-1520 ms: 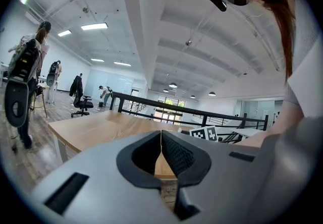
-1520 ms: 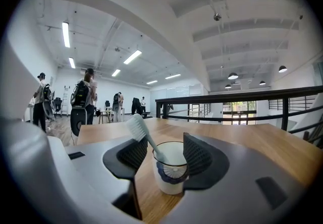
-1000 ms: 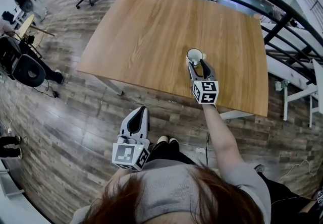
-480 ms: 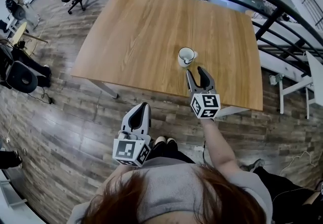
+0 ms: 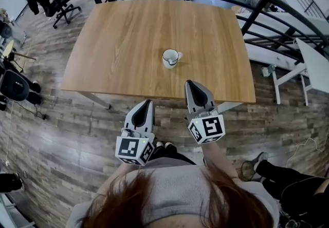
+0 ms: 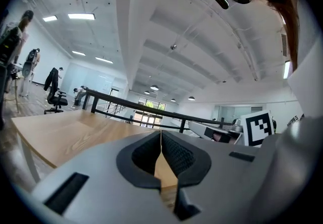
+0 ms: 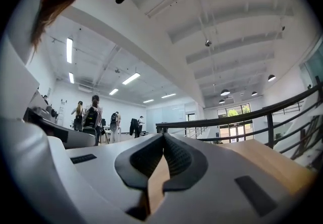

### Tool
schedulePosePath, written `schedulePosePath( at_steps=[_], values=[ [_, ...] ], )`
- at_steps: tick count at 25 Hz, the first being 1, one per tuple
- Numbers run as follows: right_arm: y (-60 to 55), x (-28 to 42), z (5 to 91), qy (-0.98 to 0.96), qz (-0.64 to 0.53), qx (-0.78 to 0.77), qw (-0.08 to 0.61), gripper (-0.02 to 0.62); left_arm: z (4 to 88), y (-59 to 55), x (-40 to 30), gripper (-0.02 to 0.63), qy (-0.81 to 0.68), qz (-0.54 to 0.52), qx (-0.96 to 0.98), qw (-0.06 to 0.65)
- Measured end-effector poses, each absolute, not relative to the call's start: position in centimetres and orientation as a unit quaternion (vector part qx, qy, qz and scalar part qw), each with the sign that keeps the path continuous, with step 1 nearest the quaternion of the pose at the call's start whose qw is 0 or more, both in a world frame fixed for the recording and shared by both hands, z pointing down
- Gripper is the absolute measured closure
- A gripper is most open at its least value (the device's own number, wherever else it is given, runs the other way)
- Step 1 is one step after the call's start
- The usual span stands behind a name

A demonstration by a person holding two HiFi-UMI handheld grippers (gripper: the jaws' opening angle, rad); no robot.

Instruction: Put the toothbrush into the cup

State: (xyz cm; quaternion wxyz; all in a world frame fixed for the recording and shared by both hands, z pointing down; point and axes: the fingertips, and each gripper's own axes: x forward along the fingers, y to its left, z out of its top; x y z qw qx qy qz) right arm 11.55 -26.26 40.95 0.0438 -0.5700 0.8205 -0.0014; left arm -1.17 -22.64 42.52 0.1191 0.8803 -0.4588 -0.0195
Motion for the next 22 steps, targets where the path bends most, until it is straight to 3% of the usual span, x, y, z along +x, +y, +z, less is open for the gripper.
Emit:
schedulePosePath(
  at_steps=[4, 22],
  values=[
    [-24.2, 11.4, 39.6, 0.824, -0.006, -0.562, 0.071, 0.581, 41.9, -22.8, 0.5, 0.598, -0.442, -0.026, 0.889, 0.115],
    [-18.8, 12.2, 40.6, 0.830, -0.018, -0.553, 0.074, 0.581, 44.0, -18.9, 4.4, 0.598, -0.421, -0.016, 0.898, 0.123]
  ],
)
